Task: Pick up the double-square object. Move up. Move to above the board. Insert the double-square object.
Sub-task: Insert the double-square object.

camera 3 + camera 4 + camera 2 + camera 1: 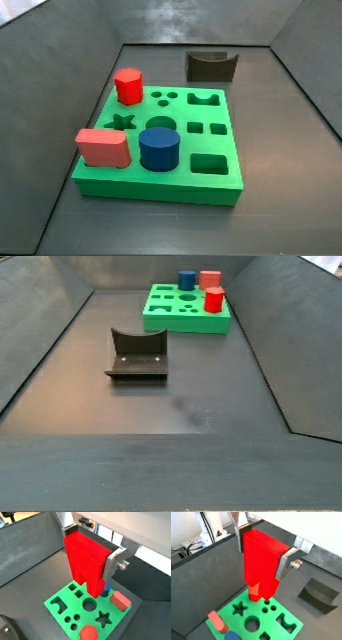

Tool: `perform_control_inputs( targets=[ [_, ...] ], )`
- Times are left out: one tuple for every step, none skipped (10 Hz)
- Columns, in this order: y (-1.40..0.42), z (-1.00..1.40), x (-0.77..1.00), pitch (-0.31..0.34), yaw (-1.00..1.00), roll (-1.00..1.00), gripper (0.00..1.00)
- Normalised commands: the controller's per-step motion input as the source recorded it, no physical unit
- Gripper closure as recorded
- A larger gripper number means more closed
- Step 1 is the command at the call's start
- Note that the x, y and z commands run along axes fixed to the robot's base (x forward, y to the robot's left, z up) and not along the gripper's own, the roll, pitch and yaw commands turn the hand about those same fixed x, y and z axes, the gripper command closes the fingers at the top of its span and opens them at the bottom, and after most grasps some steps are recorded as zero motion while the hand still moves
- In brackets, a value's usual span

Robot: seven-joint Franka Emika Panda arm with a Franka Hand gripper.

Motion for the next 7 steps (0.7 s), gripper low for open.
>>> perform_control_inputs(
  targets=[
    [-0.35,-0.48,0.49,-0.097,-0.09,0.07,1.00],
    [-0.47,-0.52,0.89,-0.039,-0.06,0.12,1.00],
    [-0.43,-0.53,0.99,-0.034,0.00,0.15,1.00],
    [-0.34,-0.56,0.94,-0.067,0.00,0.16,1.00],
    [-0.19,-0.58,0.91,-0.103,0.00,0.14,1.00],
    [-0.17,-0.59,0.81,-0.130,0.00,0.19,1.00],
    [-0.17,-0.58,0.75,-0.137,0.00,0.21,1.00]
  ],
)
